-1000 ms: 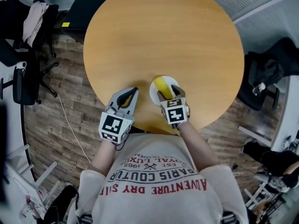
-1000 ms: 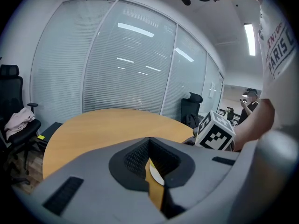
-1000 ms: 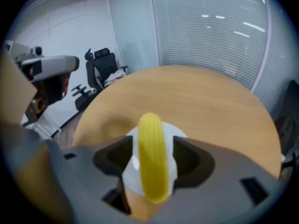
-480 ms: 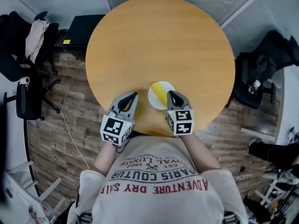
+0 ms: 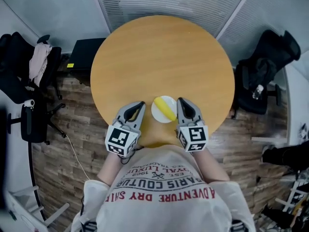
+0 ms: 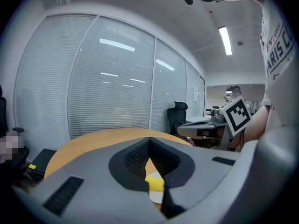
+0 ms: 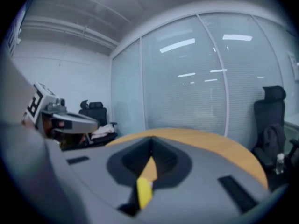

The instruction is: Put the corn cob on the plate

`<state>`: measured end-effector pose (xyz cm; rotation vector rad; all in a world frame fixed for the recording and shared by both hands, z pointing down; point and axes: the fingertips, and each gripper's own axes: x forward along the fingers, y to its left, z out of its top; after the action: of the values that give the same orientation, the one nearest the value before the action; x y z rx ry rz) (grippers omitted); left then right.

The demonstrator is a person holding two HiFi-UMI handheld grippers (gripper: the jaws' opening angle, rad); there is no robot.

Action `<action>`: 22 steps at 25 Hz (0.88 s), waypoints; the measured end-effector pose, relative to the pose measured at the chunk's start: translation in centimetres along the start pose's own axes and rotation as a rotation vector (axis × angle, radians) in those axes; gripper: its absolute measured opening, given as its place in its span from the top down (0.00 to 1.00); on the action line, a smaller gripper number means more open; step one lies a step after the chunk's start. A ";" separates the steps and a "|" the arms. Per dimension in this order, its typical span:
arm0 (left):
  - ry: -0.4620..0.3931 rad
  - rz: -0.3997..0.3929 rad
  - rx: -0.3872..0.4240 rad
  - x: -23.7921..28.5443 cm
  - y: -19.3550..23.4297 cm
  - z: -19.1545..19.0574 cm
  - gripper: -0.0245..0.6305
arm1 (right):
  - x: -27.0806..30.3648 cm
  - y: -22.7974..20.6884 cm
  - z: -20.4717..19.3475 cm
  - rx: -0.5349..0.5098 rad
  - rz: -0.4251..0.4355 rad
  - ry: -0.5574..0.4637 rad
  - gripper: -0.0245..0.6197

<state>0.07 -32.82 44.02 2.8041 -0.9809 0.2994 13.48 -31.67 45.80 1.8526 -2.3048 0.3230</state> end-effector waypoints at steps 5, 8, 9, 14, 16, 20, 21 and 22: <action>-0.052 0.002 -0.003 -0.5 0.3 2.1 0.92 | -1.7 0.2 3.3 -0.018 0.000 -0.124 0.92; -0.072 0.005 0.008 -0.3 0.2 3.1 0.91 | -2.3 0.3 4.4 -0.022 0.019 -0.162 0.92; -0.079 0.004 0.011 -0.3 0.2 3.4 0.92 | -2.4 0.4 4.6 -0.022 0.024 -0.170 0.92; -0.098 0.005 0.015 -0.1 0.3 4.2 0.91 | -2.5 0.8 5.4 -0.031 0.048 -0.182 0.92; -0.100 0.005 0.014 0.0 0.2 4.3 0.91 | -2.5 0.8 5.4 -0.032 0.057 -0.183 0.92; -0.105 0.005 0.008 0.2 0.2 4.3 0.91 | -2.3 0.7 5.3 -0.024 0.064 -0.180 0.92; -0.105 0.006 0.006 0.2 0.3 4.3 0.92 | -2.3 0.7 5.3 -0.023 0.066 -0.180 0.92; -0.107 0.006 0.006 0.2 0.3 4.3 0.92 | -2.2 0.7 5.3 -0.023 0.067 -0.180 0.92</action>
<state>0.65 -34.12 39.92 2.8487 -1.0123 0.1552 13.34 -30.89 40.05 1.8669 -2.4798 0.1421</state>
